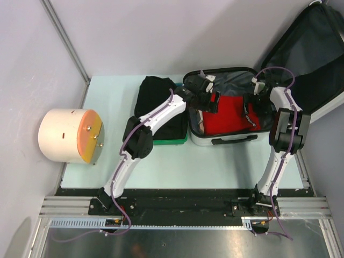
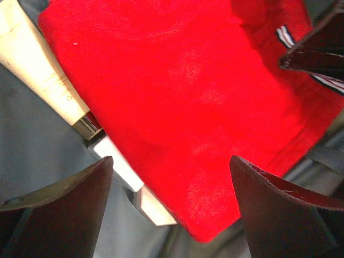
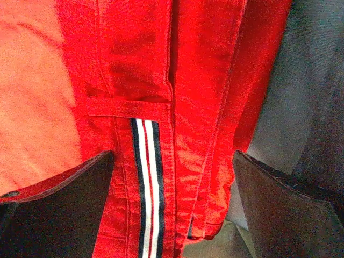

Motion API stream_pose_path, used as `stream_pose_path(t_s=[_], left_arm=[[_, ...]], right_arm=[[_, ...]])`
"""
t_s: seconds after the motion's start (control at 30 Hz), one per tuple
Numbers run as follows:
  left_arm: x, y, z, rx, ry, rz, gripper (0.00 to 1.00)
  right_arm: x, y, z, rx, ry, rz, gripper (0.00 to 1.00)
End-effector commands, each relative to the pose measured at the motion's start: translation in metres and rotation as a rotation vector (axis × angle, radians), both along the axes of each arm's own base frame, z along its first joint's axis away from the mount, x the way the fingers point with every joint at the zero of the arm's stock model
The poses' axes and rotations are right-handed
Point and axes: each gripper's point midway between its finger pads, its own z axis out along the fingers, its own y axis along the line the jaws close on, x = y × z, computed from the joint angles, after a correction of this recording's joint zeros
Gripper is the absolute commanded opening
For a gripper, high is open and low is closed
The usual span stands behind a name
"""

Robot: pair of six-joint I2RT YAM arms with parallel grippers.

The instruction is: Open, take out, and arrange the luggage

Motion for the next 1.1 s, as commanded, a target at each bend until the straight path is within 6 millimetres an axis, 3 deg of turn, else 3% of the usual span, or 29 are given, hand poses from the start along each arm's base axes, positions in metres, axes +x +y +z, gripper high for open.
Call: stream_pose_path(t_s=[0.0, 0.2, 0.37, 0.57, 0.63, 0.67, 0.73, 0.87, 0.9, 0.97, 1.0, 1.07], left_arm=[[0.027, -0.004, 0.006, -0.004, -0.079, 0.091, 0.92], [0.023, -0.014, -0.028, 0.002, -0.025, 0.061, 0.89], [0.024, -0.021, -0.038, -0.002, -0.036, 0.01, 0.8], [0.029, -0.028, -0.045, -0.004, -0.08, -0.041, 0.63], [0.026, -0.032, -0.049, -0.013, -0.067, -0.064, 0.54], [0.026, -0.033, -0.047, -0.021, -0.068, -0.068, 0.5], [0.026, -0.036, -0.039, -0.04, -0.078, -0.086, 0.32], [0.031, -0.042, 0.0, -0.084, -0.163, -0.112, 0.01], [0.032, -0.042, 0.009, -0.094, -0.182, -0.115, 0.0], [0.032, -0.041, 0.027, -0.11, -0.212, -0.126, 0.0], [0.031, -0.042, 0.032, -0.118, -0.222, -0.129, 0.0], [0.031, -0.039, 0.041, -0.119, -0.235, -0.121, 0.0]], right_arm=[[0.007, -0.011, 0.008, -0.05, -0.029, -0.032, 0.98], [0.006, -0.022, 0.02, -0.142, -0.05, -0.091, 1.0], [0.004, -0.02, -0.001, -0.154, -0.007, -0.079, 0.99], [0.003, -0.005, -0.009, -0.061, 0.016, -0.059, 0.95], [0.003, 0.001, -0.008, -0.022, 0.017, -0.04, 0.88], [0.003, 0.001, -0.009, -0.014, 0.019, -0.041, 0.84], [0.005, 0.004, -0.005, 0.01, 0.009, -0.033, 0.7], [0.008, 0.013, 0.006, 0.064, -0.017, -0.007, 0.48], [0.008, 0.016, 0.007, 0.073, -0.02, 0.0, 0.33], [0.01, 0.021, 0.014, 0.097, -0.028, 0.015, 0.18], [0.011, 0.021, 0.018, 0.097, -0.032, 0.011, 0.16], [0.014, 0.018, 0.031, 0.074, -0.049, 0.002, 0.26]])
